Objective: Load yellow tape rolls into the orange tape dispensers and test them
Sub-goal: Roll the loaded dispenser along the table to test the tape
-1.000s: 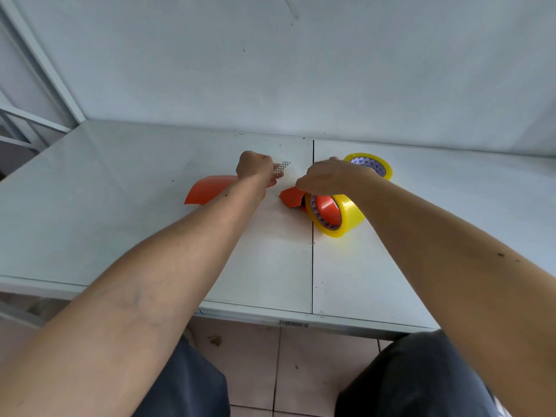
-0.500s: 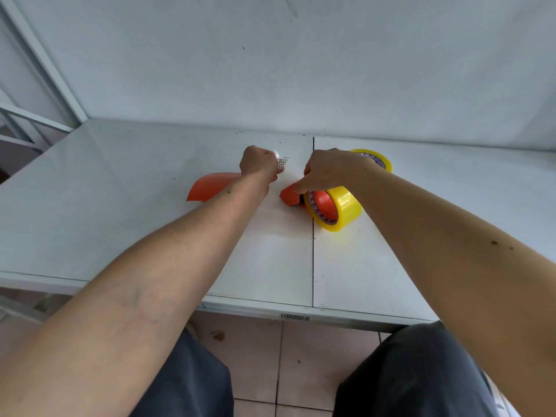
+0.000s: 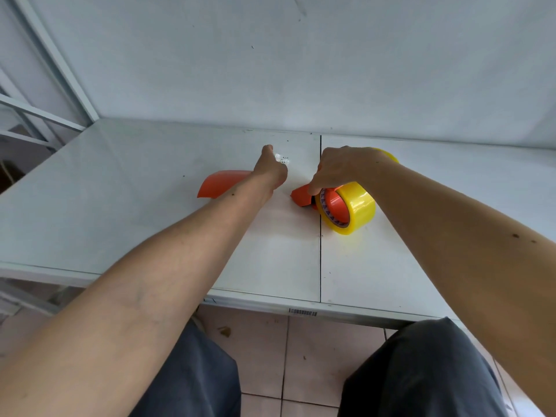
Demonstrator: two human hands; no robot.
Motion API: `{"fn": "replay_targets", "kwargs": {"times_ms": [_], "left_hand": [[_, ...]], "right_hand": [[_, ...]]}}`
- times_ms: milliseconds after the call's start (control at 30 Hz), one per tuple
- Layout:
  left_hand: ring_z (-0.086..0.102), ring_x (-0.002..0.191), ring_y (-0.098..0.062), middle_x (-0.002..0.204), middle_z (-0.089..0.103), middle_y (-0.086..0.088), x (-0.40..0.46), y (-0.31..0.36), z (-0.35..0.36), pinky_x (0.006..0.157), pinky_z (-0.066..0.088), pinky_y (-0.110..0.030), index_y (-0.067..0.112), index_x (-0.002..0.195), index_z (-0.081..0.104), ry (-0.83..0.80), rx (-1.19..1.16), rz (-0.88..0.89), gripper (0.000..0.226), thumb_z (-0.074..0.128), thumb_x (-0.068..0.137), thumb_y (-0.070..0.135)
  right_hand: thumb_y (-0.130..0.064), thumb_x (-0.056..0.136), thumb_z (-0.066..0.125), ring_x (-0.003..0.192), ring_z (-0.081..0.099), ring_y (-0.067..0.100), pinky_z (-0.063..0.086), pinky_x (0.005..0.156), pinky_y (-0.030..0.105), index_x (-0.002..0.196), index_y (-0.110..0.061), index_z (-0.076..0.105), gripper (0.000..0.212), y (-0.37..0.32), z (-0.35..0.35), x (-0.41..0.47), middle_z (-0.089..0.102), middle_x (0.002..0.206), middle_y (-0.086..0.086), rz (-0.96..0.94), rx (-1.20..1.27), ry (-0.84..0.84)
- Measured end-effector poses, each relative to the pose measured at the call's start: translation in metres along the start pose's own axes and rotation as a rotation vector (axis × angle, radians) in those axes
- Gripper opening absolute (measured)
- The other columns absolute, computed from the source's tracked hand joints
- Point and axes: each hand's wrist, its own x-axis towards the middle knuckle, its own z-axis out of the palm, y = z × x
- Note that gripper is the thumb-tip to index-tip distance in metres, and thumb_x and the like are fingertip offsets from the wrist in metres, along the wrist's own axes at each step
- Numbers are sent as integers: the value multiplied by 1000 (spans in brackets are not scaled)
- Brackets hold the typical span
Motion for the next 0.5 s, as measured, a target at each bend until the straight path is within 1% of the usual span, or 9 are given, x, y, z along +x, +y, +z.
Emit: {"fn": "replay_targets", "kwargs": {"times_ms": [67,133,167,200,267,333,433,467,500], "left_hand": [[41,134,-31,160,21,-8,0,1,-2,94,37,-30,21,154,11,-27,156,32,65,35,97,4],[35,141,-33,164,-8,-11,-1,1,-6,102,37,-36,25,155,3,-38,289,52,69,30,97,1],[34,142,-33,163,-16,-11,-1,2,-7,102,38,-36,26,156,2,-45,309,72,70,30,98,-1],[31,145,-32,163,-17,-10,-2,2,-8,102,37,-35,27,156,3,-42,305,106,69,29,98,-1],[23,148,-28,165,-9,-7,-4,4,-11,108,33,-33,24,156,10,-11,272,182,65,30,99,0],[25,147,-27,165,9,-6,-6,3,-14,111,30,-32,19,154,18,14,261,220,60,32,98,3],[41,136,-30,152,39,-11,-9,-5,-12,103,36,-34,11,148,28,9,398,160,55,46,97,16],[46,131,-30,145,46,-13,-11,-8,-10,98,39,-34,8,144,33,-7,461,138,55,52,94,20],[50,126,-30,140,50,-14,-15,-9,-7,93,42,-33,5,139,38,-38,523,129,55,59,92,23]], "right_hand": [[-53,67,70,104,57,32,48,95,45,101,-23,44,53,0,-2,-1,55,105,7,4,-2,3],[-53,66,71,104,57,32,48,95,46,101,-23,45,53,-1,-2,-1,54,103,7,-5,4,1],[-53,66,71,103,57,32,49,95,46,101,-22,46,53,-1,-1,-1,55,103,7,-8,8,0],[-52,66,71,102,57,32,49,94,45,103,-22,46,54,-1,-1,-1,55,104,7,-8,11,-2],[-51,68,72,101,56,31,49,93,44,107,-21,46,56,0,-3,-3,54,105,7,-8,18,-2],[-50,70,73,98,54,30,50,89,41,109,-21,45,57,3,-5,-7,52,105,6,-9,7,-8],[-50,70,74,93,53,29,44,70,32,109,-19,47,56,7,-1,-12,53,103,5,-21,9,-33],[-52,69,74,92,54,29,44,69,31,108,-18,50,57,8,2,-14,55,103,5,-21,9,-48],[-54,65,74,91,56,29,47,73,33,107,-18,53,59,8,5,-15,57,103,5,-18,11,-56]]}}
